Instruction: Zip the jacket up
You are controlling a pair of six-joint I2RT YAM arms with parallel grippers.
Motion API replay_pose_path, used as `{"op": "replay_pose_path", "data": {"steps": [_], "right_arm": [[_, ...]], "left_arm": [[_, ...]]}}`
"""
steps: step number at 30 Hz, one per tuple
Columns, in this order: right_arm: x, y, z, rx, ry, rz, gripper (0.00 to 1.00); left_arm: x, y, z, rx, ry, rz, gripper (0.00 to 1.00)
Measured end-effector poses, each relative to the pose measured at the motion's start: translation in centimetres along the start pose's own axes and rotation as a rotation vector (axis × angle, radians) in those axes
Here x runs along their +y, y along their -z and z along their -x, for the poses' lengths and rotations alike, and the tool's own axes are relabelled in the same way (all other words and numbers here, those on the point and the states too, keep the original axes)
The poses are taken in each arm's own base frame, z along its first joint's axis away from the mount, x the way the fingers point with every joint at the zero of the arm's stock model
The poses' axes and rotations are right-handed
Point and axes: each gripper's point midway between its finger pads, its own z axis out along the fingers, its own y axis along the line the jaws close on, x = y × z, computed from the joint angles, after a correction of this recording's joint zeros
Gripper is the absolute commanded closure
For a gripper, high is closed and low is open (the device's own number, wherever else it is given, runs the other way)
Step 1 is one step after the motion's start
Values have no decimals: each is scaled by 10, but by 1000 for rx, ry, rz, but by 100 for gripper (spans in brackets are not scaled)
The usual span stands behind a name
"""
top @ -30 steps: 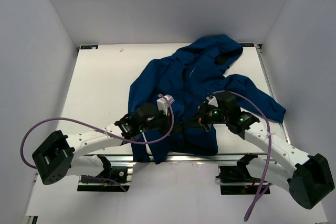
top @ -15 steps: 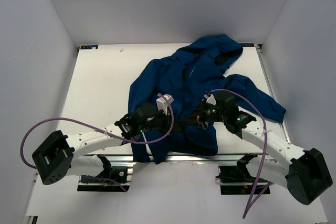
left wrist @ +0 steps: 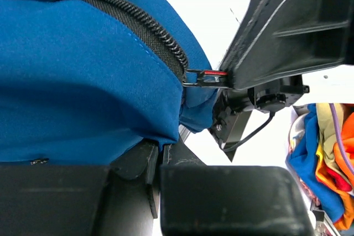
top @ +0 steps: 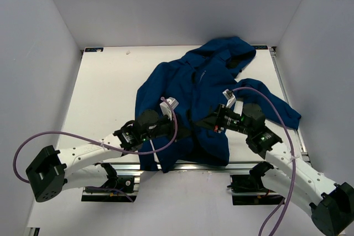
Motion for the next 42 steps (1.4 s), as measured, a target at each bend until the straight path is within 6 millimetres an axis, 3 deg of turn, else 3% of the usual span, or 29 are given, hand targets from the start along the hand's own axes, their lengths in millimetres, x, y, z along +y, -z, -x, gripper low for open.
{"op": "replay_pose_path", "data": {"steps": [7, 12, 19, 28, 36, 42], "right_arm": [[-15, 0, -8, -42, 51, 63, 100], [-19, -5, -1, -98, 83, 77, 100], [-32, -8, 3, -181, 133, 101, 100], [-14, -4, 4, 6, 340, -23, 100], [-40, -2, -29, 198, 455, -39, 100], [-46, -9, -37, 264, 490, -22, 99]], "left_arm": [[3, 1, -13, 40, 15, 5, 100], [3, 1, -14, 45, 27, 2, 100], [10, 5, -35, 100, 78, 20, 100], [4, 10, -23, 73, 78, 34, 100], [13, 17, -45, 171, 73, 82, 100], [15, 20, -52, 205, 80, 94, 100]]}}
